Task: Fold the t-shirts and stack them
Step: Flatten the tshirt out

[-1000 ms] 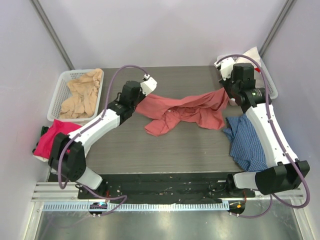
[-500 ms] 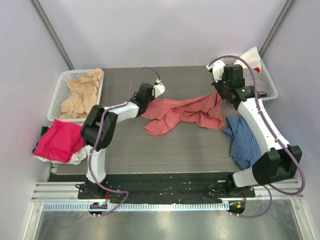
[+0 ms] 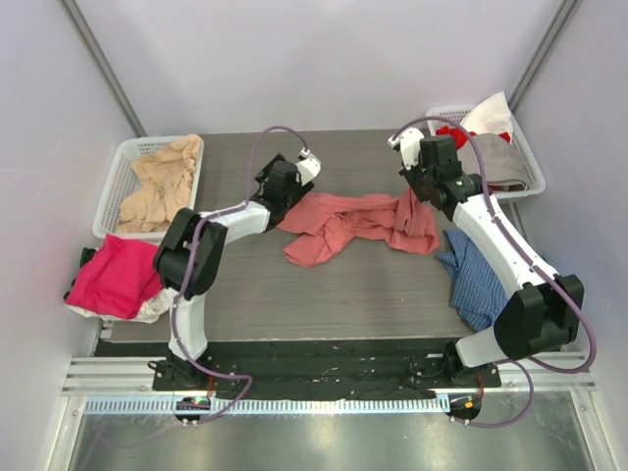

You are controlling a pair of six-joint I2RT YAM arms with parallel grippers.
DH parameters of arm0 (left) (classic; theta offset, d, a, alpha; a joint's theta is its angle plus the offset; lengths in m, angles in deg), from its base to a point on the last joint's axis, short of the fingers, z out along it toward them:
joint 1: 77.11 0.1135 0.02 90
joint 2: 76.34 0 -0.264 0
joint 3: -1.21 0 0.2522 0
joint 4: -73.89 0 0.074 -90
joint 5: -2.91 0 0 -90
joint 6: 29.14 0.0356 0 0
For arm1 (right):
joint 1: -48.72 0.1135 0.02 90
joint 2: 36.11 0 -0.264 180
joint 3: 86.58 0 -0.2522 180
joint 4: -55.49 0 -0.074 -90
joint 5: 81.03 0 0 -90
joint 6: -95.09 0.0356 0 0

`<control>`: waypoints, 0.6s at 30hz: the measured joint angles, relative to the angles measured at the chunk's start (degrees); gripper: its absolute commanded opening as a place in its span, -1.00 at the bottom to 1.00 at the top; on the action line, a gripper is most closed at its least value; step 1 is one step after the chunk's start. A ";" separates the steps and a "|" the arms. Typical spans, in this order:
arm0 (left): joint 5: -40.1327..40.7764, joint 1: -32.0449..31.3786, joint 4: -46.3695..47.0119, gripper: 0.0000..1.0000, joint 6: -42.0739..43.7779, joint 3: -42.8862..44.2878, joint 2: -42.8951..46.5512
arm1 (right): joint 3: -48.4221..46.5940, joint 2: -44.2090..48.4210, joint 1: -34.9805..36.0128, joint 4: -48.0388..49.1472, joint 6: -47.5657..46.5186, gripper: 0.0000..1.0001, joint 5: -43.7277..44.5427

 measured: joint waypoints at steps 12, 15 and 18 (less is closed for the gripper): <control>-15.30 -6.73 -12.76 0.47 -10.32 -7.15 21.16 | 4.90 0.00 0.37 2.73 0.96 -0.98 0.26; -17.99 -9.27 -14.49 0.43 -11.34 -9.14 20.59 | 5.07 0.02 0.37 3.28 1.09 -0.98 0.26; -19.04 -9.84 -16.22 0.42 -12.26 -11.02 18.97 | 5.64 0.13 0.37 3.69 1.14 -0.98 0.24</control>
